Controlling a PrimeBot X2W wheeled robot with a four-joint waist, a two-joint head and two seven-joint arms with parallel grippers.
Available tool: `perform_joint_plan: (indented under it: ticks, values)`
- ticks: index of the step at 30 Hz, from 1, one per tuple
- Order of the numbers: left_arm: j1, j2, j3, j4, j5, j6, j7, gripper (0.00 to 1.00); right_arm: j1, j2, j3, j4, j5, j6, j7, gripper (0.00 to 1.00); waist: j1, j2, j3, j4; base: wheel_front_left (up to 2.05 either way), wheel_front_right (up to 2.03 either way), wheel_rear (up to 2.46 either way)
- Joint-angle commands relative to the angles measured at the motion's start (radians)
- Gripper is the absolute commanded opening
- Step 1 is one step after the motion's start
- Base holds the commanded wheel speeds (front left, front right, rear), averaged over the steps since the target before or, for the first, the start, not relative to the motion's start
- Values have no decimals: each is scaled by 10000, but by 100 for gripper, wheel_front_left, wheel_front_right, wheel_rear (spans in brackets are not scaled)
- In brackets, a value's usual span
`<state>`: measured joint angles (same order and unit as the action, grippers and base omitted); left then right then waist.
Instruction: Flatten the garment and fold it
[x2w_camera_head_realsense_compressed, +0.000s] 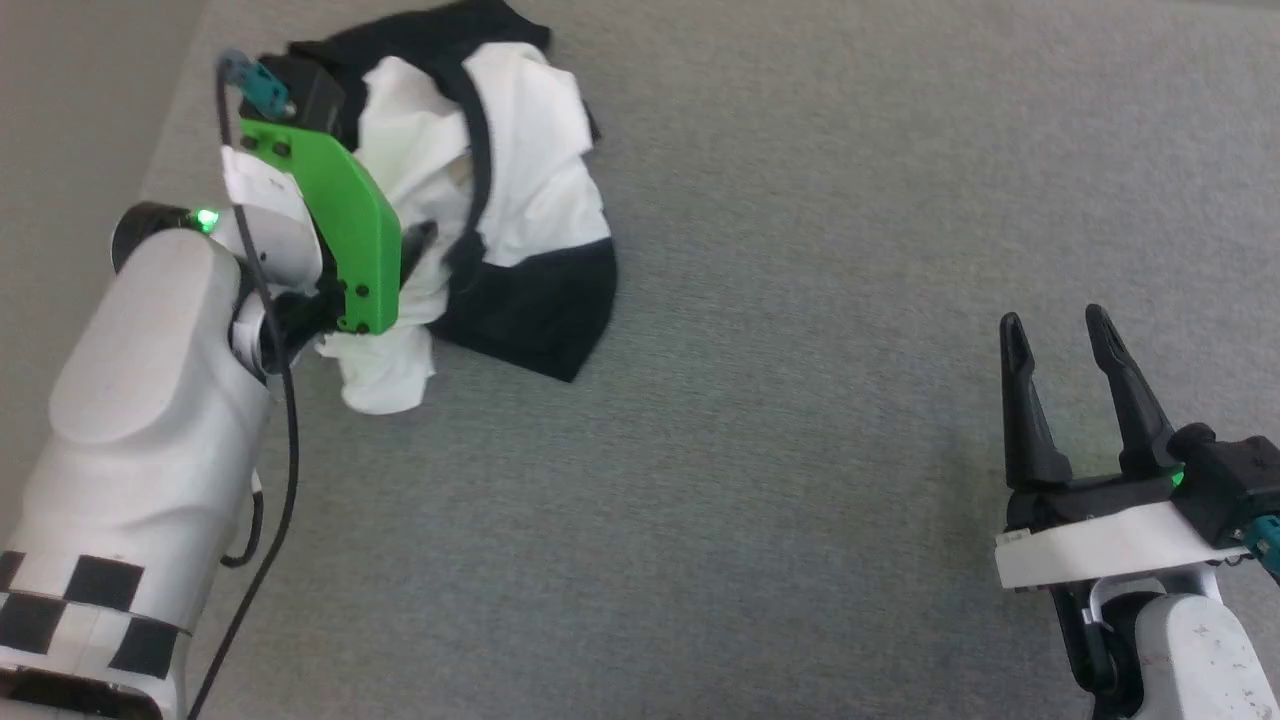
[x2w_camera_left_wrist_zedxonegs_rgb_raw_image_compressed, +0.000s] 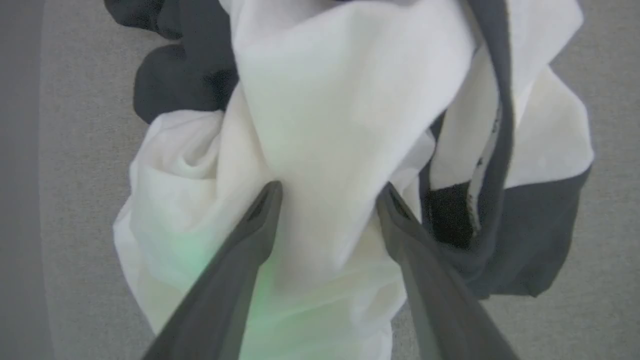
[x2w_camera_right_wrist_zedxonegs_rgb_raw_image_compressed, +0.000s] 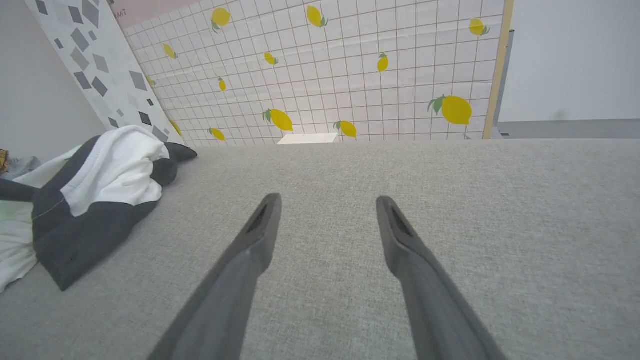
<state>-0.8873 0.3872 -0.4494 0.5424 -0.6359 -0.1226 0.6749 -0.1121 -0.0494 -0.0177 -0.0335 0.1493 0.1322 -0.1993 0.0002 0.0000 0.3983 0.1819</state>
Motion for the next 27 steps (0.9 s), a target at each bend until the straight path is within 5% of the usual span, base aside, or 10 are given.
perform_joint_plan:
  ticks: [1,6,7,8,9,17,22,27]
  values:
    - [59,7,-103,185,170,52,-121,100,-184,-8,15,-11,34,-15,-87,100,-2,0,662,-671,0,0,0]
    - [640,-403,-333,1101,420,410,-878,100,-171,-8,-80,26,-5,-15,-127,100,-2,0,641,-602,0,0,0]
    - [712,-476,-406,1253,485,435,-1006,67,-161,-8,-100,33,-16,-15,-123,100,-2,0,617,-563,0,0,0]
    - [767,-568,-436,1387,534,454,-1280,13,-148,-8,-107,42,-25,-15,-108,100,-2,0,577,-509,0,0,0]
    - [830,-699,-381,1517,469,463,-1575,0,-141,-8,-98,50,-26,-15,-95,100,-2,0,523,-461,0,0,0]
    - [-367,-1123,65,1358,884,450,-5412,0,21,-8,179,448,218,-15,-139,100,-2,0,-619,-218,0,0,0]
    - [-1048,-1735,-311,317,948,167,-6236,0,233,-8,319,802,535,-15,-284,100,-2,0,-1505,-445,0,0,0]
    - [-625,-2430,-1170,-875,573,-4,-5980,0,451,-8,284,1102,758,-15,-416,100,-2,0,-2307,-911,0,0,0]
